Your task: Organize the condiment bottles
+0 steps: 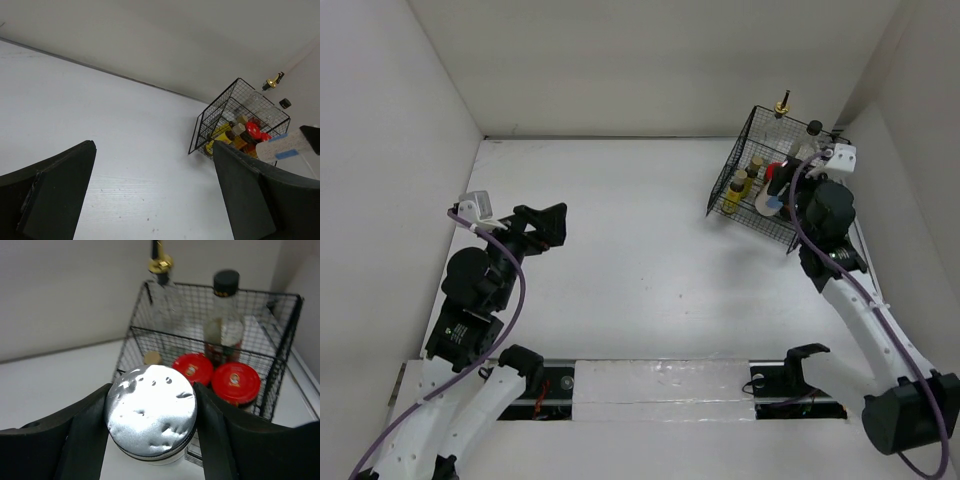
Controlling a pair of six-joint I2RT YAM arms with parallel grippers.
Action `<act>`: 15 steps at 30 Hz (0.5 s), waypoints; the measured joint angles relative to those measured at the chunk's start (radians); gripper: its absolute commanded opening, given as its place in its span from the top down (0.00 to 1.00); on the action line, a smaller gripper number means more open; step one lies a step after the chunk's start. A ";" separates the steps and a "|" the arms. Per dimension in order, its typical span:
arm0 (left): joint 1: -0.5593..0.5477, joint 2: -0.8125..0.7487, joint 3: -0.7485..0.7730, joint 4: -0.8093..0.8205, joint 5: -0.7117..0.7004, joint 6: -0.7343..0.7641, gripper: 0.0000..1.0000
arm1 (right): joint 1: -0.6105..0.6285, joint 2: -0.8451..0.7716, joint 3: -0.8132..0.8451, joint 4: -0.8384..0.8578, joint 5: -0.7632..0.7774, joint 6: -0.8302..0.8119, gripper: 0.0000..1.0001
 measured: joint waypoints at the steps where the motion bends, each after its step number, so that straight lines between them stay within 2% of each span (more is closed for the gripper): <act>1: 0.000 -0.001 0.000 0.000 0.001 0.000 0.01 | -0.027 0.026 -0.001 -0.024 0.000 0.003 0.71; 7: 0.000 -0.006 0.000 0.000 0.001 0.000 0.01 | -0.140 0.163 0.000 -0.085 -0.018 0.009 0.71; 15: 0.000 -0.005 0.000 0.000 0.002 0.000 0.01 | -0.161 0.217 0.011 -0.019 -0.035 0.014 0.69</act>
